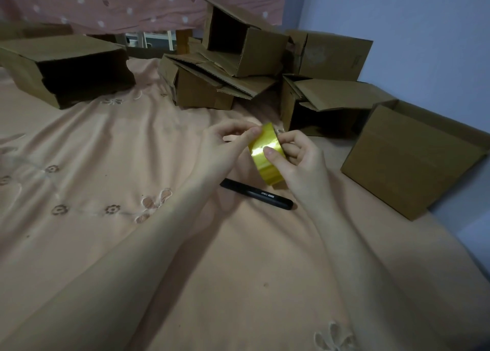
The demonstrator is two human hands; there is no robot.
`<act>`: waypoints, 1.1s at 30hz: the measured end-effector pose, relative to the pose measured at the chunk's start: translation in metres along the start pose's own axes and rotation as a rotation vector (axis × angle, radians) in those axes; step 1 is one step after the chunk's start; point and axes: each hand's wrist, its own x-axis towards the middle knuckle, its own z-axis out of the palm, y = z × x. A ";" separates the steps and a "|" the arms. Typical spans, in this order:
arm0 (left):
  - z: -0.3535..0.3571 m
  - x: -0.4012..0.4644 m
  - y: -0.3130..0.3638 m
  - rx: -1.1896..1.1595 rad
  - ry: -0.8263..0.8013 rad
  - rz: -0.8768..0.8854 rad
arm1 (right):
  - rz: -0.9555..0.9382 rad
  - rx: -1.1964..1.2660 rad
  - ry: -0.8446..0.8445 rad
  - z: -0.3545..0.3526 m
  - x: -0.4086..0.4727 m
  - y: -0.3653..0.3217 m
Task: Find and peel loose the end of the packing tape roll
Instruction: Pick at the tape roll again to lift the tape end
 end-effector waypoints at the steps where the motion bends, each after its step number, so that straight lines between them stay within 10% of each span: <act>1: 0.001 0.000 -0.001 0.059 0.014 0.024 | -0.003 -0.005 0.001 0.001 0.000 0.000; 13: 0.008 -0.010 0.009 0.493 0.068 0.609 | -0.098 0.033 0.041 -0.002 0.001 0.001; 33: 0.012 -0.015 -0.003 0.221 -0.262 0.214 | -0.321 -0.198 0.345 -0.010 0.013 0.013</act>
